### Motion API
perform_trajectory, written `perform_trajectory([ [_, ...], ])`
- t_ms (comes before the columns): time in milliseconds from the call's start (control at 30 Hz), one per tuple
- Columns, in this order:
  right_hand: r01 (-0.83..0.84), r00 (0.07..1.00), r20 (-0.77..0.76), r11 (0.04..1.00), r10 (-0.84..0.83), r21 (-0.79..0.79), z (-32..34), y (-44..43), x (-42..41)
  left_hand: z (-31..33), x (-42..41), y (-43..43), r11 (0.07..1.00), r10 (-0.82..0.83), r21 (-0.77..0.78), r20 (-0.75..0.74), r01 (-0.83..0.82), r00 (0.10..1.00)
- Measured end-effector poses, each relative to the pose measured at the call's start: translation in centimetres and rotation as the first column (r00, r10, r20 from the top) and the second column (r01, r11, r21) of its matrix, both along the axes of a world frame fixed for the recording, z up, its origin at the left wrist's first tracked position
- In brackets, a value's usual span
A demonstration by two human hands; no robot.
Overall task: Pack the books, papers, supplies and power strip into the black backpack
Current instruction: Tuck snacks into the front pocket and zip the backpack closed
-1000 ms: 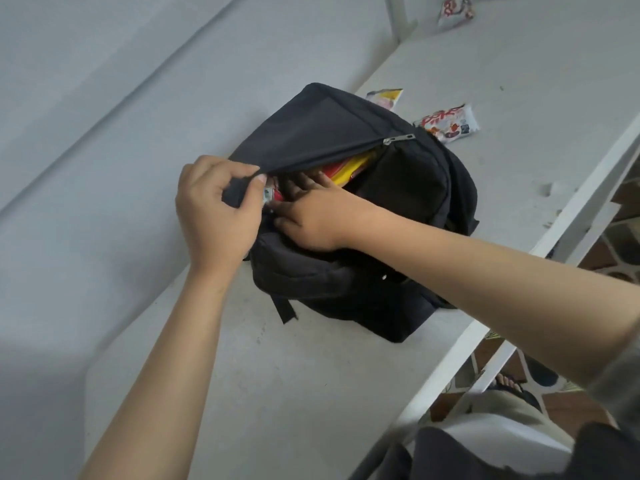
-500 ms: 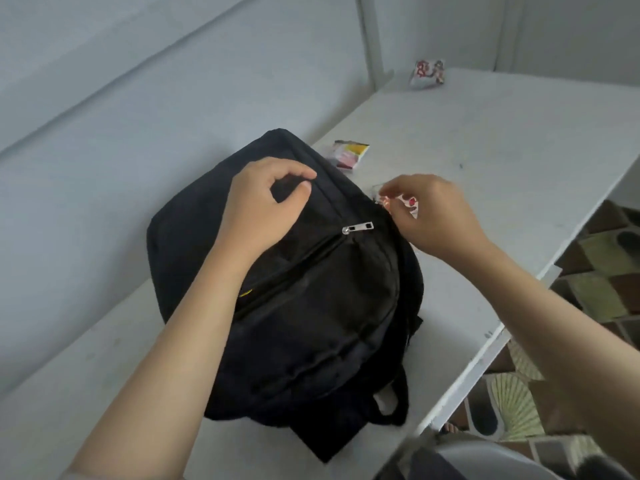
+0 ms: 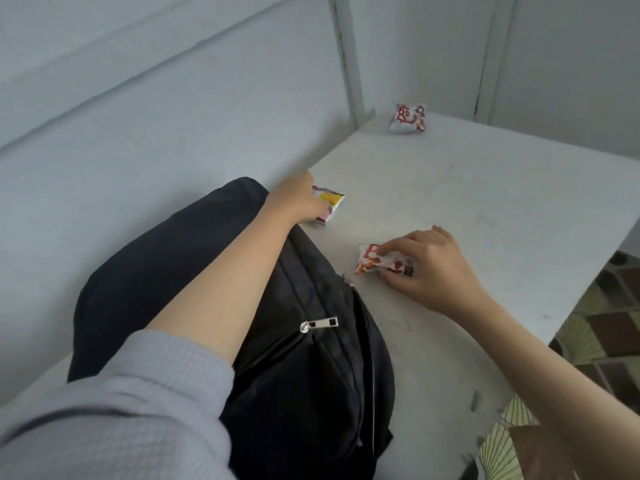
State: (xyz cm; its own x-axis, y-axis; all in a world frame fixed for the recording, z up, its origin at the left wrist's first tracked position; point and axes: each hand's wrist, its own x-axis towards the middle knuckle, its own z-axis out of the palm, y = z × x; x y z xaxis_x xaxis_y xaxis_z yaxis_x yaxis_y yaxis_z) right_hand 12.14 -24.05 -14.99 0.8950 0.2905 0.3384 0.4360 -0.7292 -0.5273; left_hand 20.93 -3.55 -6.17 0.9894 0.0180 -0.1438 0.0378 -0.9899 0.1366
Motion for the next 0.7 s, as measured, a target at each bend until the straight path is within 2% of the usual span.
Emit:
perform_trajectory([
  [200,0.126,0.992,0.021,0.988,-0.128,0.084,-0.2,-0.9,0.9,-2.7,2.7,-0.3,0.996,0.014,0.084,-0.157,-0.001,0.988],
  [300,0.161,0.986,0.03,0.977,-0.167,0.14,0.0,-1.2,1.1,-3.3,2.9,0.0,0.997,-0.011,0.076,-0.073,0.017,0.997],
  [400,0.163,0.986,0.01,0.965,-0.168,0.205,0.4,-1.3,1.0,-3.0,2.6,0.0,0.995,-0.014,-0.098,0.044,0.018,0.999],
  [533,0.141,0.987,0.034,0.954,-0.155,0.264,0.8,-1.1,0.3,-0.5,0.7,-0.4,0.905,0.038,-0.421,0.232,0.065,0.972],
  [600,0.122,0.989,0.05,0.95,-0.142,0.288,1.3,-0.9,-0.2,1.3,-1.1,-0.2,0.869,0.053,-0.482,0.309,0.108,0.95],
  [700,0.08,0.991,0.081,0.947,-0.11,0.311,2.2,0.0,-1.5,3.8,-4.9,1.1,0.868,0.034,-0.472,0.371,0.157,0.928],
])
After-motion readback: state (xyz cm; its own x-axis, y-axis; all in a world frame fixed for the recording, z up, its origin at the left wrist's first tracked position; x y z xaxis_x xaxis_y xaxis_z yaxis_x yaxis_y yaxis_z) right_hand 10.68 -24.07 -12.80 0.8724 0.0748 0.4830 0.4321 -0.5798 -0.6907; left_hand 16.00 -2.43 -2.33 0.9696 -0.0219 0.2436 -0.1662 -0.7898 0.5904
